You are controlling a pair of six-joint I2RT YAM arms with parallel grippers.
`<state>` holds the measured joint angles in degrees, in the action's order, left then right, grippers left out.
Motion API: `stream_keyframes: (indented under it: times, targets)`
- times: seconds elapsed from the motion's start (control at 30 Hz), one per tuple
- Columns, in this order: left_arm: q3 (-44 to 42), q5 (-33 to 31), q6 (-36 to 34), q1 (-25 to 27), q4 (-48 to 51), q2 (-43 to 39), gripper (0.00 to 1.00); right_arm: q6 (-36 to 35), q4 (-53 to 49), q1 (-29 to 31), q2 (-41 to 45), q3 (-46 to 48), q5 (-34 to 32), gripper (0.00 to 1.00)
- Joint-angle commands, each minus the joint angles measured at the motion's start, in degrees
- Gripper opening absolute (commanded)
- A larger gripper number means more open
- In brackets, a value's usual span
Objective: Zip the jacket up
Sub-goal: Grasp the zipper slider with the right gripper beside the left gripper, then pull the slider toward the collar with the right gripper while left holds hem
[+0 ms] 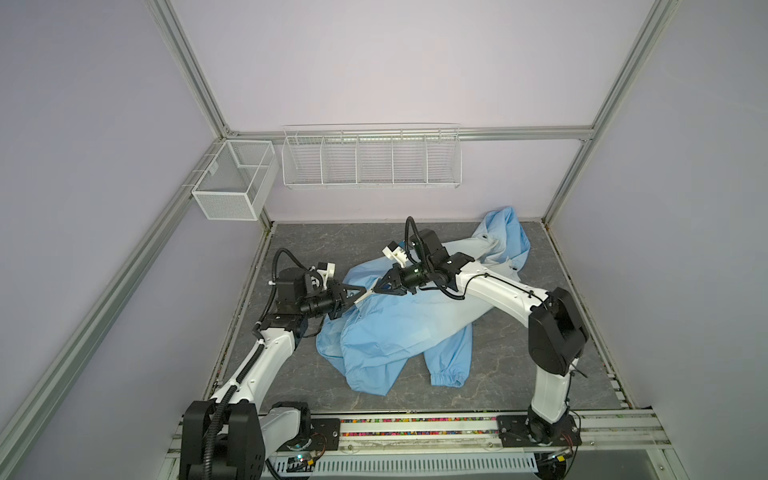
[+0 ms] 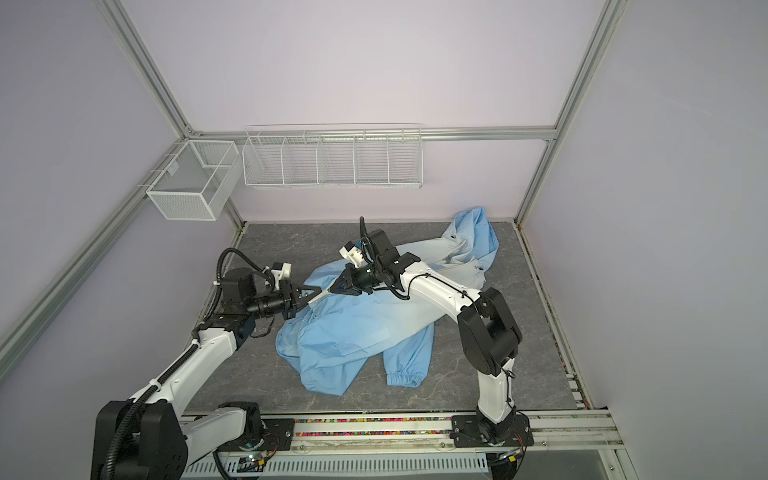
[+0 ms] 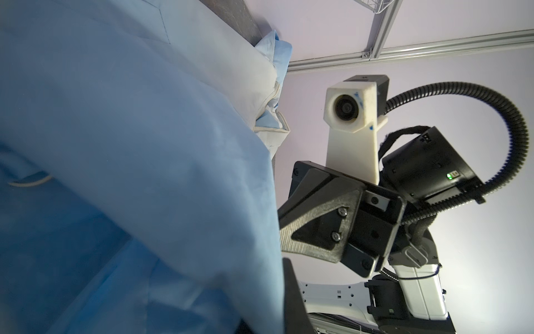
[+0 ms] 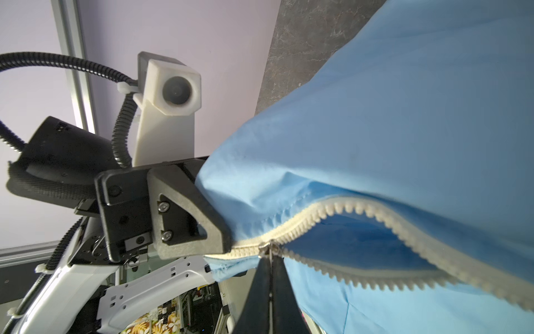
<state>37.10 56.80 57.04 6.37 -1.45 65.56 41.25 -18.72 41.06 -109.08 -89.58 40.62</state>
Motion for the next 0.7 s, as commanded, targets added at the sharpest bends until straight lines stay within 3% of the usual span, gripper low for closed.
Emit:
stream_keyframes:
  times: [0.0, 0.23, 0.67]
  targets:
    - [0.84, 0.25, 0.35, -0.31, -0.25, -1.66, 0.00, -4.75, -9.17, -0.49, 0.53, -2.17, -9.49, 0.08]
    - [1.39, -0.19, -0.35, -0.87, 1.29, -2.74, 0.00, -6.66, -14.12, -2.10, 1.25, -2.01, -18.11, 0.07]
    - [3.45, -4.28, -5.42, -2.15, 9.79, -4.51, 0.00, -7.67, -15.47, -4.62, 1.50, -3.03, -20.07, 0.08]
